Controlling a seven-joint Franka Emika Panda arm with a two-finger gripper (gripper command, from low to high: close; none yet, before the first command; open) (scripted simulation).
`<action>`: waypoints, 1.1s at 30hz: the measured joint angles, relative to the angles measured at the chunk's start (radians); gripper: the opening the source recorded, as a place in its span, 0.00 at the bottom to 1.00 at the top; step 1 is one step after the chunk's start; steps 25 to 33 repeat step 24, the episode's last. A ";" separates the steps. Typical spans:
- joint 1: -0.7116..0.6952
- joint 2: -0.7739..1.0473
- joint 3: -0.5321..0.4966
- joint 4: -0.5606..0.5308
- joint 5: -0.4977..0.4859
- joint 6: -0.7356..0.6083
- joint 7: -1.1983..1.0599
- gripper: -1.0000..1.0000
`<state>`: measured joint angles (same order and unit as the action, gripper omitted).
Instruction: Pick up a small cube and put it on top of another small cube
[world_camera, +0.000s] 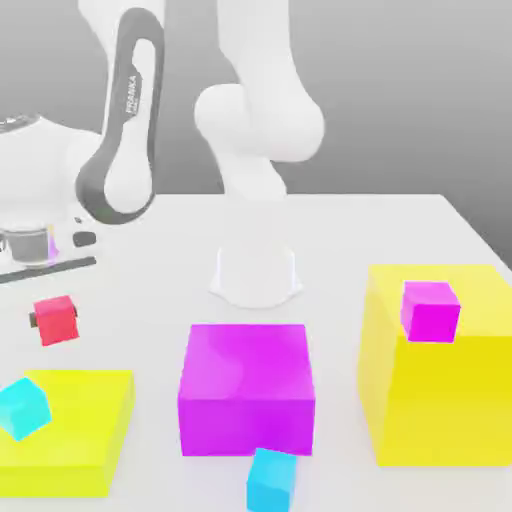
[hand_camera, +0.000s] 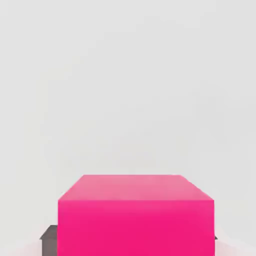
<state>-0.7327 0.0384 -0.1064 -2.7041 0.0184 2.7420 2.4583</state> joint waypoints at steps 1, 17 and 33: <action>0.006 0.001 0.009 0.019 -0.001 -0.019 -0.034 0.00; 0.130 0.029 0.097 0.319 -0.016 -0.288 -0.560 0.00; 0.129 0.141 0.099 0.310 -0.015 -0.167 -0.577 1.00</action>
